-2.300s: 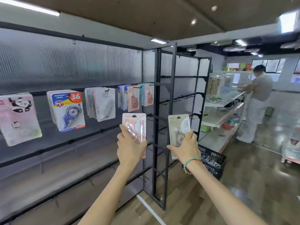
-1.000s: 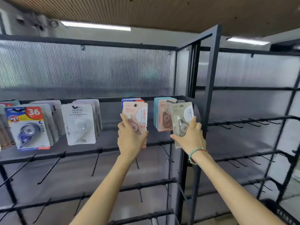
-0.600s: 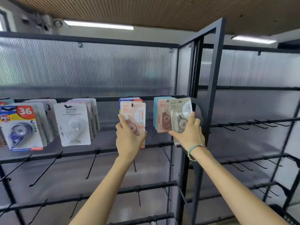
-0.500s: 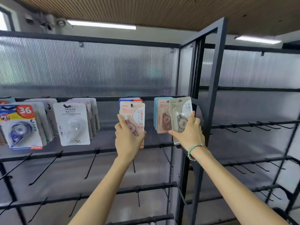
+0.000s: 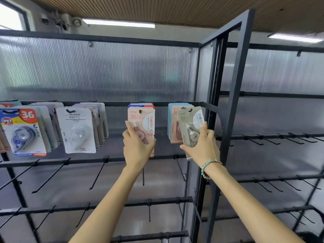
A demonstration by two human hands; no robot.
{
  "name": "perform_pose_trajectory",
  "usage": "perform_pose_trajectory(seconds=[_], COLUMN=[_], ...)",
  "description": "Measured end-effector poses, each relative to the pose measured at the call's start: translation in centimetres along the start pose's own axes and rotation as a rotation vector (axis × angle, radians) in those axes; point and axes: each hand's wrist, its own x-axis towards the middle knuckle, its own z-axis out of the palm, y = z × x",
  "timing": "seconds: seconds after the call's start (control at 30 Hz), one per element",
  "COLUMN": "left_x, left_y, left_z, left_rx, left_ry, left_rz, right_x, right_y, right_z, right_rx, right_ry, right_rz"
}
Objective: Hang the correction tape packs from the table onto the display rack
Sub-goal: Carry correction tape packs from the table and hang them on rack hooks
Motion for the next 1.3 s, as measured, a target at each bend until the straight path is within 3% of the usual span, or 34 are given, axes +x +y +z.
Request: perform_pose_trajectory(seconds=[0.67, 1.07, 1.3], left_x=[2.4, 1.9, -1.1], left_y=[-1.0, -1.1, -1.5], left_z=[2.1, 0.9, -1.3], left_rx=[-0.036, 0.039, 0.161], left_ry=[0.009, 0.010, -0.010], left_rz=[-0.023, -0.001, 0.059], right_x=[5.4, 4.0, 0.6], right_y=[-2.2, -1.1, -1.4], right_z=[5.4, 4.0, 3.1], right_rx=[0.059, 0.066, 0.059], right_ry=[-0.010, -0.055, -0.114], right_rz=[0.139, 0.076, -0.077])
